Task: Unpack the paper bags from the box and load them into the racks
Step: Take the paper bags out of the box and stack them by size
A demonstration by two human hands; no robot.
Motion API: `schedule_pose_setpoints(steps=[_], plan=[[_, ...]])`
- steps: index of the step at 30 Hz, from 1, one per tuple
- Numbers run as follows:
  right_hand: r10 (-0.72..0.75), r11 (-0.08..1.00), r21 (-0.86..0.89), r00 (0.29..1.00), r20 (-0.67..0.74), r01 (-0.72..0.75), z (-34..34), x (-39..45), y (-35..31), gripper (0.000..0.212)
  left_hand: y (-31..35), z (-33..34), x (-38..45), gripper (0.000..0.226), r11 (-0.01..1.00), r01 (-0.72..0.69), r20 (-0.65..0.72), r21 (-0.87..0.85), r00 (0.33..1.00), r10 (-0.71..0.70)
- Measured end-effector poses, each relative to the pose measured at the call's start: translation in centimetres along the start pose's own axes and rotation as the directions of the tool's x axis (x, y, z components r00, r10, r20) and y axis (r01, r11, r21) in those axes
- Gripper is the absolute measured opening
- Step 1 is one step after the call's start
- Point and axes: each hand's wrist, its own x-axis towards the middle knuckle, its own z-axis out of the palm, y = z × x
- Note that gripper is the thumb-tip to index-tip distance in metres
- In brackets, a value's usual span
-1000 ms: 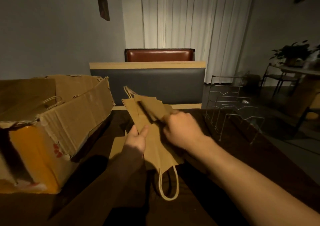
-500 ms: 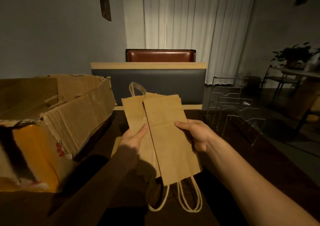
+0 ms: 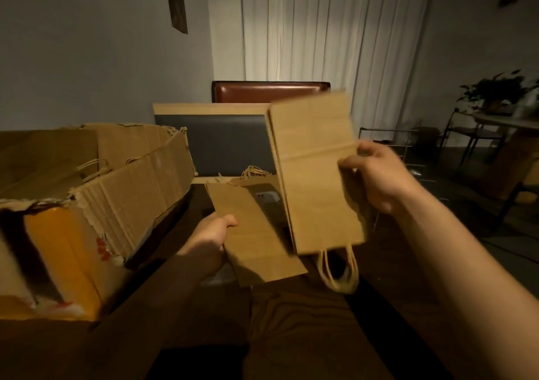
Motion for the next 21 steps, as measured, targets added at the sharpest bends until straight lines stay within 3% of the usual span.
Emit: schedule_pose_setpoints(steps=[2,5,7,9,11,14,17,18,21], plan=[[0.017,0.986,-0.166,1.000,0.008,-0.016,1.0,-0.4,0.6,0.018,0.5,0.5,-0.6,0.031,1.000,-0.019,0.015,-0.015,1.000,0.020],[-0.171,0.933,-0.326,0.985,-0.023,0.154,2.4,-0.6,1.9,0.018,1.3,1.0,-1.5,0.032,0.978,0.090,0.089,-0.191,0.993,-0.074],[-0.293,0.884,-0.370,0.955,0.034,0.285,2.8,-0.9,2.8,0.024,1.6,1.1,-2.4,0.029,0.968,0.136,0.130,-0.211,0.985,-0.110],[-0.554,0.641,-0.560,0.821,0.136,0.525,2.7,-0.8,3.9,0.025,1.5,0.9,-2.6,0.024,0.975,0.103,0.166,-0.195,0.984,-0.071],[-0.688,0.369,-0.644,0.663,0.296,0.670,2.4,-0.4,4.7,0.018,1.3,0.7,-2.8,0.025,0.991,0.049,0.170,-0.128,0.985,-0.026],[-0.641,0.250,-0.620,0.607,0.470,0.744,3.2,-0.1,4.4,0.015,0.7,1.0,-2.4,0.039,0.998,0.054,0.120,0.042,0.991,-0.058],[-0.640,0.166,-0.641,0.576,0.509,0.750,4.1,-0.5,3.3,0.010,0.7,1.6,-2.7,0.034,0.985,0.056,0.099,0.166,0.992,-0.073],[-0.632,0.237,-0.650,0.622,0.462,0.723,4.3,-0.6,2.7,0.012,0.7,1.6,-2.5,0.033,0.982,0.046,0.100,0.182,0.993,-0.065],[-0.417,0.756,-0.439,0.874,0.249,0.485,5.1,-1.5,1.5,0.015,0.9,1.4,-2.3,0.035,0.996,0.082,0.130,0.047,0.988,-0.087]])
